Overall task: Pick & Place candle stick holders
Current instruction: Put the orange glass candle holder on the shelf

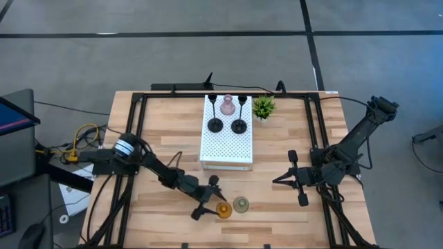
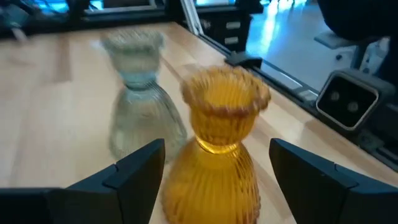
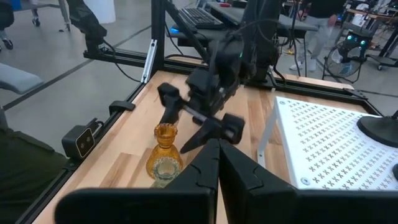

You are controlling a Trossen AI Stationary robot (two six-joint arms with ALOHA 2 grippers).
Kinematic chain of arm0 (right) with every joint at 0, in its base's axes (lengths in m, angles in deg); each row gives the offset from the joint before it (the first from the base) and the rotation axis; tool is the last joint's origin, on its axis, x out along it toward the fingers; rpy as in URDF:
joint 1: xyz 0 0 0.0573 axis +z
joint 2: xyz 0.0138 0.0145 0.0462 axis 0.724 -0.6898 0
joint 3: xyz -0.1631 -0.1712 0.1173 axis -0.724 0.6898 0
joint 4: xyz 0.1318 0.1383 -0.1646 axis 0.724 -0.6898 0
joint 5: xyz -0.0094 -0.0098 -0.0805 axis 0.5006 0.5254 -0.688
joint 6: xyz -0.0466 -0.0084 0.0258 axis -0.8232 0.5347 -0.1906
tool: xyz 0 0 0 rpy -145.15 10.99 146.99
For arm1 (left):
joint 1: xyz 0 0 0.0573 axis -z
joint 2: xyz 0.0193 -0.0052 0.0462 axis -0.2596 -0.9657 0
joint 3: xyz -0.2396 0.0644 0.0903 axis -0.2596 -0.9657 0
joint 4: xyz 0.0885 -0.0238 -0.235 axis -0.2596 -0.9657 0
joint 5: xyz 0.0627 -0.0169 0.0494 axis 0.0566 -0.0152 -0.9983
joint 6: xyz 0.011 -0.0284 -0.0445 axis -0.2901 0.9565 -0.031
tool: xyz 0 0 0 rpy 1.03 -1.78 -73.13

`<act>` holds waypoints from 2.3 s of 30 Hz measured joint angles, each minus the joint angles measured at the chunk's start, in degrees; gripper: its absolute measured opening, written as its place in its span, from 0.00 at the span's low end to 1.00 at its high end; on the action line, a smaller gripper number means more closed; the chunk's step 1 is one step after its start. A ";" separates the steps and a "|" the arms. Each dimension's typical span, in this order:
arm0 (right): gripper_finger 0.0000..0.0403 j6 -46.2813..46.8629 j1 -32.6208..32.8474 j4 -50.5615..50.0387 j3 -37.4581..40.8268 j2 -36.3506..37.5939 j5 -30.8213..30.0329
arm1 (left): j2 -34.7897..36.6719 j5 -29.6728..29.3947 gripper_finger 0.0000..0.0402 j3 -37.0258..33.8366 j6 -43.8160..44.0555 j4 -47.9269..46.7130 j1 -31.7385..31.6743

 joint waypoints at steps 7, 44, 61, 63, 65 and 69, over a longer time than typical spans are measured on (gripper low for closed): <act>0.00 0.00 0.00 -0.09 0.00 0.00 0.02 | -0.75 0.34 0.72 1.91 -0.12 0.15 0.00; 0.00 -0.02 0.00 -0.55 0.00 -0.02 -0.04 | -2.49 1.83 0.37 4.71 3.03 1.29 0.00; 0.00 -0.02 0.00 -0.55 0.00 -0.02 0.15 | -2.49 1.83 0.37 4.71 4.19 1.37 0.00; 0.00 -0.02 0.00 -0.56 0.00 -0.02 0.14 | -2.49 1.83 0.37 4.71 4.35 1.38 0.00; 0.00 -0.02 0.00 -0.57 0.00 -0.02 0.15 | -2.49 1.83 0.38 4.71 4.56 1.40 0.00; 0.00 -0.02 0.00 -0.59 0.00 -0.02 0.15 | -2.49 1.83 0.37 4.71 4.59 1.40 0.00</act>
